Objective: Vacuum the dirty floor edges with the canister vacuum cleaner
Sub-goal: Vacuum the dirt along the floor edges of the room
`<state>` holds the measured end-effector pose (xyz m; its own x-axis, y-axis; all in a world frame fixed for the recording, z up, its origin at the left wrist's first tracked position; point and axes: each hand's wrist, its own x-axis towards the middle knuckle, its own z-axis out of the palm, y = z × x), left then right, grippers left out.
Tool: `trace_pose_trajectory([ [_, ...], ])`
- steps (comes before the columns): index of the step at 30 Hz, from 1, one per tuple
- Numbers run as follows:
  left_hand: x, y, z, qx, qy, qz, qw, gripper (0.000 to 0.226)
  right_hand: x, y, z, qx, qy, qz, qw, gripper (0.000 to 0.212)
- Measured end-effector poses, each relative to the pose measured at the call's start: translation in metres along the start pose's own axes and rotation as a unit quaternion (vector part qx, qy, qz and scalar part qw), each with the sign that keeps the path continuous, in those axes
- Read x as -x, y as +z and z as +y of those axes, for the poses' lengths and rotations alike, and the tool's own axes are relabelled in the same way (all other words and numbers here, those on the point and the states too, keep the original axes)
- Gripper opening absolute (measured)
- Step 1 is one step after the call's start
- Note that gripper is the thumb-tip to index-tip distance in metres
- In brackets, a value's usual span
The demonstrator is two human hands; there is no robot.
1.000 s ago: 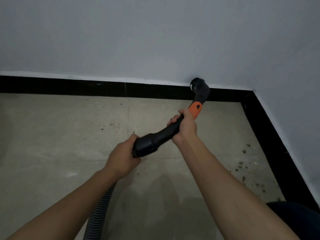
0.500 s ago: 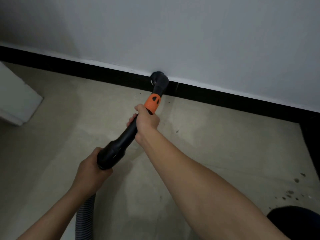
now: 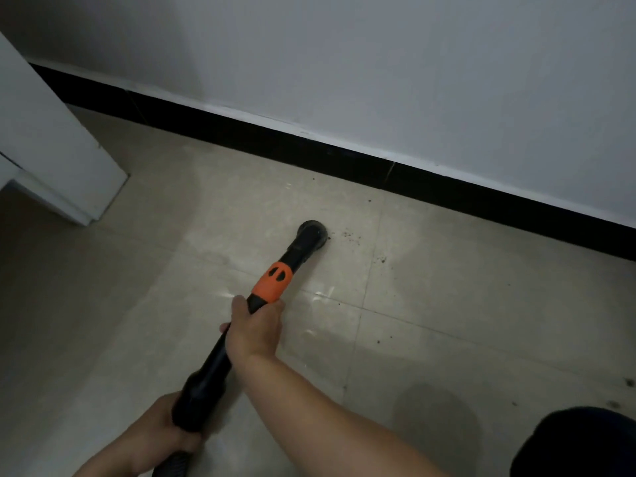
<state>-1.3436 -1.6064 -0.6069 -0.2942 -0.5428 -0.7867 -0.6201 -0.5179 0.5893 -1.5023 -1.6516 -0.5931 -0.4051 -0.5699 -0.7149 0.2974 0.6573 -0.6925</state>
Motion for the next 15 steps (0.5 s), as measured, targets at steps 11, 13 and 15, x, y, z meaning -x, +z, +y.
trace_pose_trajectory([
  [11, -0.016, 0.016, 0.013, -0.126, 0.076, 0.075, 0.986, 0.065, -0.008, -0.034, -0.017, -0.056, 0.023, 0.063, 0.996, 0.032],
  [13, -0.024, 0.031, 0.032, -0.125, 0.111, 0.097, 0.981, 0.051, -0.028, -0.045, -0.033, -0.056, 0.018, 0.098, 0.993, 0.033],
  [15, -0.029, 0.041, 0.05, -0.139, 0.139, 0.107, 0.975, 0.048, -0.039, -0.051, -0.043, -0.056, 0.014, 0.13, 0.99, 0.034],
])
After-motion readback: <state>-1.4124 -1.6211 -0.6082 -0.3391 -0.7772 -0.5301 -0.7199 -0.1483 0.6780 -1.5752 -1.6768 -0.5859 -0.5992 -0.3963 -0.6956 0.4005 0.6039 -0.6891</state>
